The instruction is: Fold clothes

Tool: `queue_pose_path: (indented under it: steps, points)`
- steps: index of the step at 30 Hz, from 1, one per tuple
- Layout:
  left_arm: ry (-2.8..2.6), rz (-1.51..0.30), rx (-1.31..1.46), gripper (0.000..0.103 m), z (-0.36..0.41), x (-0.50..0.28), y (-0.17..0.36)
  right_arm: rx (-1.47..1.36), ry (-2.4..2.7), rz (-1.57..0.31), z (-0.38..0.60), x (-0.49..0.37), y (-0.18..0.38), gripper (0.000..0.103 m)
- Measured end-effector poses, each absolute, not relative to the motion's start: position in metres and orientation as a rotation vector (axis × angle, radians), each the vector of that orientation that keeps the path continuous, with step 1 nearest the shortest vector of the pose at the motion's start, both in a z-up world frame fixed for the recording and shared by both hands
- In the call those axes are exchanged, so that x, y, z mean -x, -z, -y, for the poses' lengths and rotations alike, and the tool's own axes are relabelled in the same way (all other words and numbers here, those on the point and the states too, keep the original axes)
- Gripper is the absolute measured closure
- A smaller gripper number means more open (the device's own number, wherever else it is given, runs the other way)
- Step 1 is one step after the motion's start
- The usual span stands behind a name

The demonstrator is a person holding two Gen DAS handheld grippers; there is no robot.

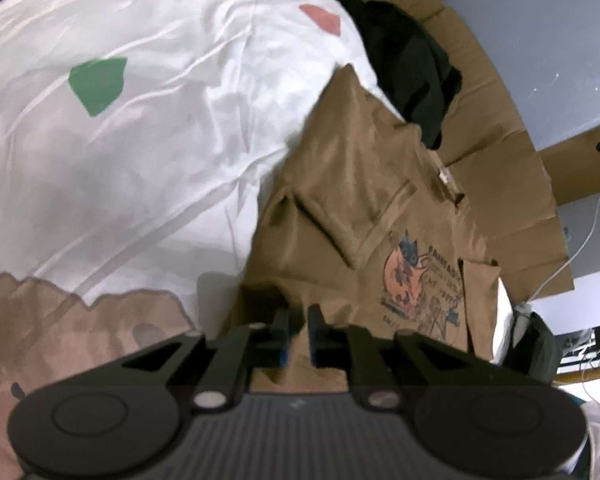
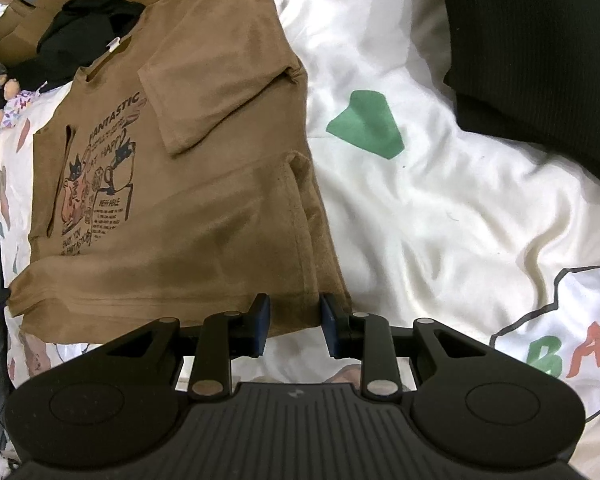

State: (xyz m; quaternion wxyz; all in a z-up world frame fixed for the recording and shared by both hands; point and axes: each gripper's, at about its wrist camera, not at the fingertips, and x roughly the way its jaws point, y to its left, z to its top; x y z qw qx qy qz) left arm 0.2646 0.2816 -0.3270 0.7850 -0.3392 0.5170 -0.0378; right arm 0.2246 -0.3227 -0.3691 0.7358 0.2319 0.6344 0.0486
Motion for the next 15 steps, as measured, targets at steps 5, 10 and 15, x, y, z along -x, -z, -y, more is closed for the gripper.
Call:
queue_pose_path:
  steps: [5, 10, 15]
  points:
    - [0.096, -1.135, 0.715, 0.088, -0.278, -0.261, 0.335, -0.516, -0.113, -1.392, 0.323, -0.223, 0.371, 0.071]
    - [0.084, -1.144, 0.683, 0.077, -0.274, -0.253, 0.339, -0.523, -0.113, -1.390, 0.323, -0.223, 0.372, 0.071]
    - [0.089, -1.131, 0.660, 0.077, -0.273, -0.246, 0.339, -0.540, -0.110, -1.376, 0.324, -0.219, 0.372, 0.071]
